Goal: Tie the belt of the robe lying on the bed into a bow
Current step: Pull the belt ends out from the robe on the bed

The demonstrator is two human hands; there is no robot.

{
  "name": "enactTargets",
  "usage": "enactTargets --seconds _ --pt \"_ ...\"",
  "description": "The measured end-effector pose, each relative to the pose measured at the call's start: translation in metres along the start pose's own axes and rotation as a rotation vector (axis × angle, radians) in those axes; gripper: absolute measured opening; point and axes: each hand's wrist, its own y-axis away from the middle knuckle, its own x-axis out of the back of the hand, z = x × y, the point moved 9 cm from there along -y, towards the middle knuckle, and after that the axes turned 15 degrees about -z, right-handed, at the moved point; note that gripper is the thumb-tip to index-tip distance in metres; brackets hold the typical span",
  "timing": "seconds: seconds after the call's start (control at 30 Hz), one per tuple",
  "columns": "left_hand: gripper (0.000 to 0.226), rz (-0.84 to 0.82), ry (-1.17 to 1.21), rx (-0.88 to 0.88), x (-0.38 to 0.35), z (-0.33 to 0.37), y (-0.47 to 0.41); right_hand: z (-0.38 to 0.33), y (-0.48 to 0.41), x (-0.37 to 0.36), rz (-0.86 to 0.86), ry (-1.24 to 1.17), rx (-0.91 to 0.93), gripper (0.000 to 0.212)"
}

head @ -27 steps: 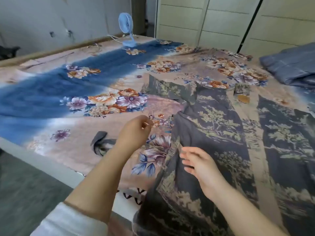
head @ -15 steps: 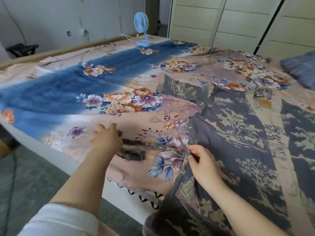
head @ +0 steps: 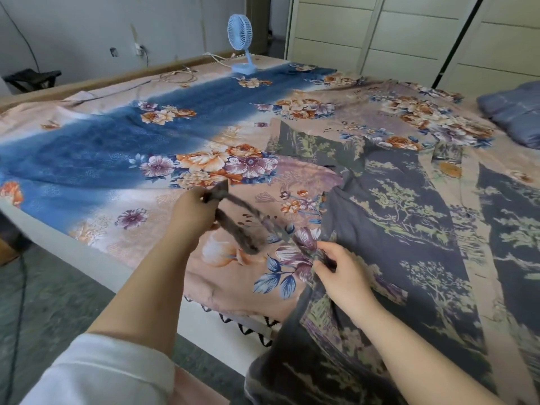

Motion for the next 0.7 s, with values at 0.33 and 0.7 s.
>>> enactTargets --seconds 0.33,0.7 --pt "0.007 -0.324 0.454 -0.216 -0.120 0.104 0.043 0.023 0.036 0.032 -0.013 -0.348 -0.021 0.031" --pt "0.003 -0.509 0.238 -0.301 -0.249 0.136 0.093 0.086 0.102 0.098 0.106 -0.475 -0.097 0.030"
